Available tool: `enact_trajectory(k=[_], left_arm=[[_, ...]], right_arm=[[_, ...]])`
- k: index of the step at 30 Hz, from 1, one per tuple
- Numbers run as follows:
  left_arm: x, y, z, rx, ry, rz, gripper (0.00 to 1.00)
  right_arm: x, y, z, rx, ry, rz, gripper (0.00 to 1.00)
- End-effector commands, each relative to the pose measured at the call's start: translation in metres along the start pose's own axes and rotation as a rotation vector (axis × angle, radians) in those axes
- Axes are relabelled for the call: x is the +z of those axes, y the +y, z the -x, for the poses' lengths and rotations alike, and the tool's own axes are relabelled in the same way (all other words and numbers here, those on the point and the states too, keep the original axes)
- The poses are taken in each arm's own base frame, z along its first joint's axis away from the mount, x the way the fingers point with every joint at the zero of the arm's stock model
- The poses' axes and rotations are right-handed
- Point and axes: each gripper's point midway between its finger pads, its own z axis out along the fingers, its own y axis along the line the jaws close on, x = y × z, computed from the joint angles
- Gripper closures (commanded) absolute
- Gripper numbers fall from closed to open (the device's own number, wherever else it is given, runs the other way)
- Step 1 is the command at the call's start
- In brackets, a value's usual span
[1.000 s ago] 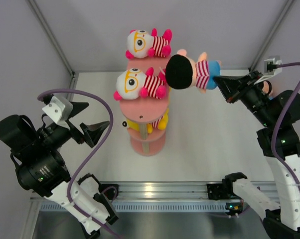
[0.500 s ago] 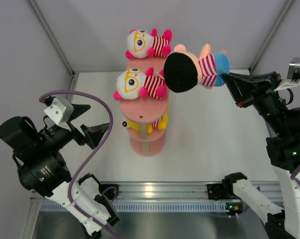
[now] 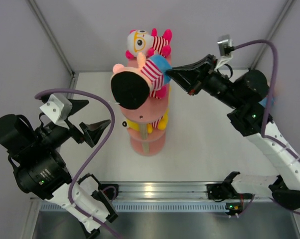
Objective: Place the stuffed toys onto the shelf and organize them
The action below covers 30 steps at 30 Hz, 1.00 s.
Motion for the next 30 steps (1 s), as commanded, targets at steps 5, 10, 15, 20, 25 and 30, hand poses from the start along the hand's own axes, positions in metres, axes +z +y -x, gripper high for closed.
enact_trajectory(k=[5,10,15,20,25,30], left_arm=[[0.000,-0.035,0.003,-0.030,-0.067,-0.174,0.01],[0.000,-0.027,0.005,-0.062,-0.066,-0.173,0.01],[0.001,-0.011,0.006,-0.151,-0.062,-0.174,0.01],[0.001,-0.017,0.007,-0.114,-0.063,-0.172,0.01],[0.000,-0.034,0.010,-0.039,-0.064,-0.173,0.01],[0.000,-0.023,0.008,-0.088,-0.064,-0.175,0.25]], right_arm=[[0.033,0.036,0.029,-0.035,-0.101,0.065,1.00],[0.042,0.050,0.006,-0.048,-0.041,0.138,1.00],[0.039,0.054,-0.008,-0.053,-0.022,0.168,1.00],[0.044,0.060,-0.022,-0.054,-0.006,0.194,1.00],[0.050,0.074,-0.040,-0.085,0.028,0.240,1.00],[0.044,0.089,-0.054,-0.101,0.079,0.323,1.00]])
